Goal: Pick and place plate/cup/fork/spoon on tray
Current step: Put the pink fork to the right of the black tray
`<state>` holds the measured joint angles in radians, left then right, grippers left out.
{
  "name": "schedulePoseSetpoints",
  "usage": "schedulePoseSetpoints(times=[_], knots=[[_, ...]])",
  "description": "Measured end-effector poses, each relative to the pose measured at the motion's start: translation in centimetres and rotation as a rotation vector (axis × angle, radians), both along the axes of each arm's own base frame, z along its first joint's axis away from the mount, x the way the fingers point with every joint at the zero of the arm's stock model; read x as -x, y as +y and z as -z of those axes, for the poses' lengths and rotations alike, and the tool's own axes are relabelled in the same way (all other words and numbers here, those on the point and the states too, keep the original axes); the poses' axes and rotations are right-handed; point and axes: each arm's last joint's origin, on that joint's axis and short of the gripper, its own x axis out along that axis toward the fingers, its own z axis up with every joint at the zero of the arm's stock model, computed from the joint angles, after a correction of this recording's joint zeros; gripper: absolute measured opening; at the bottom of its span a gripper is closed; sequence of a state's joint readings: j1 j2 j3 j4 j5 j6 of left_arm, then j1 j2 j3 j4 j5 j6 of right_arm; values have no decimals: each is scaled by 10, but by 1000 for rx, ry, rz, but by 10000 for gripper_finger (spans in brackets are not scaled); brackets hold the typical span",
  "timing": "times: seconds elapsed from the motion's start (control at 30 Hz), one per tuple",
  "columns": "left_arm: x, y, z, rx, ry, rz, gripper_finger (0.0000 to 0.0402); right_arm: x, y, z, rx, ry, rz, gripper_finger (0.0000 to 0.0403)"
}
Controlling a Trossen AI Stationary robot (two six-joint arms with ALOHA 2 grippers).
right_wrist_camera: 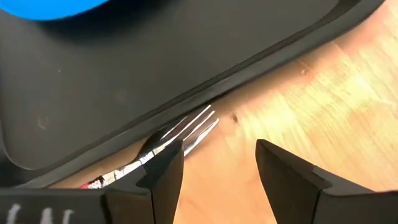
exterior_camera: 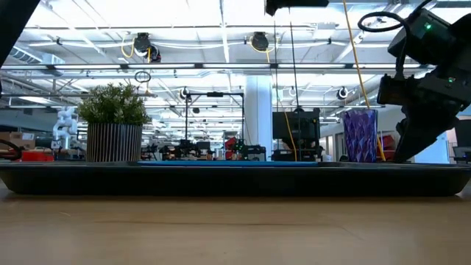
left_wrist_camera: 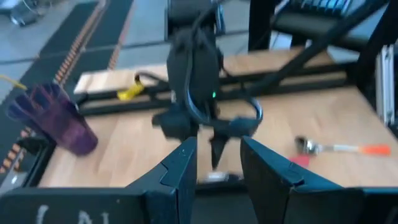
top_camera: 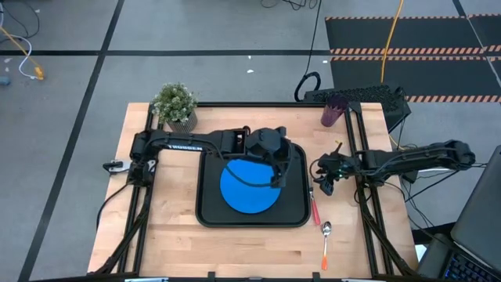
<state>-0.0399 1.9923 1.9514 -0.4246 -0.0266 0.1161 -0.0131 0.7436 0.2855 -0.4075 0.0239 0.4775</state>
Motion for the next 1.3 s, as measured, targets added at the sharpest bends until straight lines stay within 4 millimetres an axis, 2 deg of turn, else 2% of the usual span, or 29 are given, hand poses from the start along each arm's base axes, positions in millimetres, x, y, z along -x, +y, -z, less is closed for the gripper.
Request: schedulePoseSetpoints(times=[0.1,0.27,0.6,0.7,0.9,1.13,1.3], knots=[[-2,-1,-4,10,-49,-6,127,-3,1,2,20,2,-36,194],[5,-1,-24,15,-134,-9,127,-8,4,5,33,17,-81,194],[18,-3,-49,23,-226,-6,127,-17,6,9,57,5,-129,194],[20,-5,-51,23,-225,0,127,-17,6,12,63,29,-138,187],[31,-6,-62,11,-227,-10,127,-17,6,16,76,70,-156,133],[34,-9,-59,0,-182,-18,127,-16,6,17,77,86,-156,13],[35,-9,-56,-10,-146,-32,127,-7,3,20,132,181,-80,5]])
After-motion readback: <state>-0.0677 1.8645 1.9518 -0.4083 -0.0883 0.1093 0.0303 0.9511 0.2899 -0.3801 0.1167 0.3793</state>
